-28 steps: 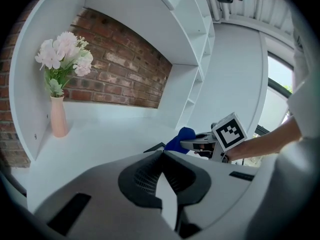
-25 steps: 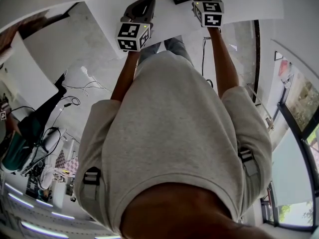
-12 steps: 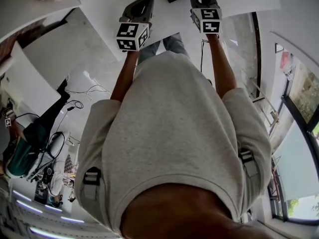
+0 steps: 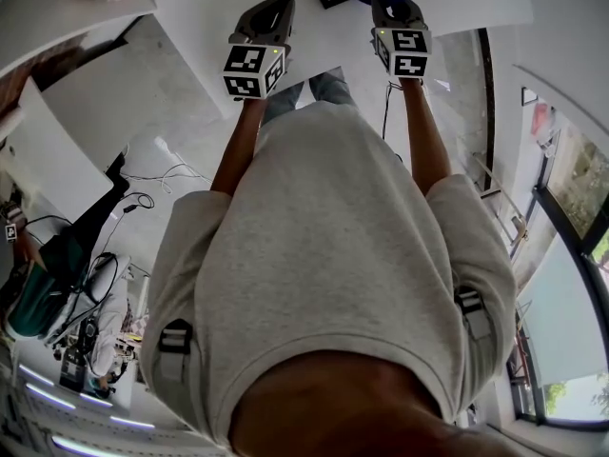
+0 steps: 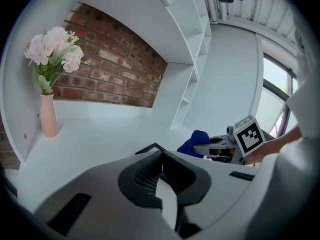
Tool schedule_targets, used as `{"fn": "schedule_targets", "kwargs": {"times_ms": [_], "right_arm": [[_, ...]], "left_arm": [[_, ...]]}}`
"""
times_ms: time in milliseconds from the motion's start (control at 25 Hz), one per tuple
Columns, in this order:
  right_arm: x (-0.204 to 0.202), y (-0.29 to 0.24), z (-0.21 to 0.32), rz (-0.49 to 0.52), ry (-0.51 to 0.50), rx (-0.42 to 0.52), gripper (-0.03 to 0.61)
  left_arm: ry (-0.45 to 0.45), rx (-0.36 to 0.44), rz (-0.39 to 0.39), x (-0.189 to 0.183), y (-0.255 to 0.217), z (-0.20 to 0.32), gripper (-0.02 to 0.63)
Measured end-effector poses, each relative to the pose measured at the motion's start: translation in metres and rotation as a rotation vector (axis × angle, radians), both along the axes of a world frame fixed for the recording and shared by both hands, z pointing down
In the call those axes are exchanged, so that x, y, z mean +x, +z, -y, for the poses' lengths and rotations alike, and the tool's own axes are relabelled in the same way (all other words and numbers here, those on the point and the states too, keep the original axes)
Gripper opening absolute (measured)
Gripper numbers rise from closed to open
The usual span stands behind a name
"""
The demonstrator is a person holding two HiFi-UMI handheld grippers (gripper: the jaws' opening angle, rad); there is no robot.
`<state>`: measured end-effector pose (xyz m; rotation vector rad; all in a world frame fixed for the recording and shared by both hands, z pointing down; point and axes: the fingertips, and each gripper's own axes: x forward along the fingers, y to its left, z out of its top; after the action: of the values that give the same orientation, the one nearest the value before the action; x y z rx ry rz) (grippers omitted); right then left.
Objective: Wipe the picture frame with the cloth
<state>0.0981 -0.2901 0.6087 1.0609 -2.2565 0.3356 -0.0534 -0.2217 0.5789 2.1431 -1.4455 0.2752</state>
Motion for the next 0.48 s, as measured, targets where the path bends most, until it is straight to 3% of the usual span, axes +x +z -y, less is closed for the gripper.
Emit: {"fn": "schedule_targets", "kwargs": {"times_ms": [480], "right_arm": [[-0.083,-0.017,0.062,0.044,-0.104,0.064,0.058]], "left_arm": [[-0.082,-0.015,0.006,-0.037,0.003,-0.005,0.018]]}}
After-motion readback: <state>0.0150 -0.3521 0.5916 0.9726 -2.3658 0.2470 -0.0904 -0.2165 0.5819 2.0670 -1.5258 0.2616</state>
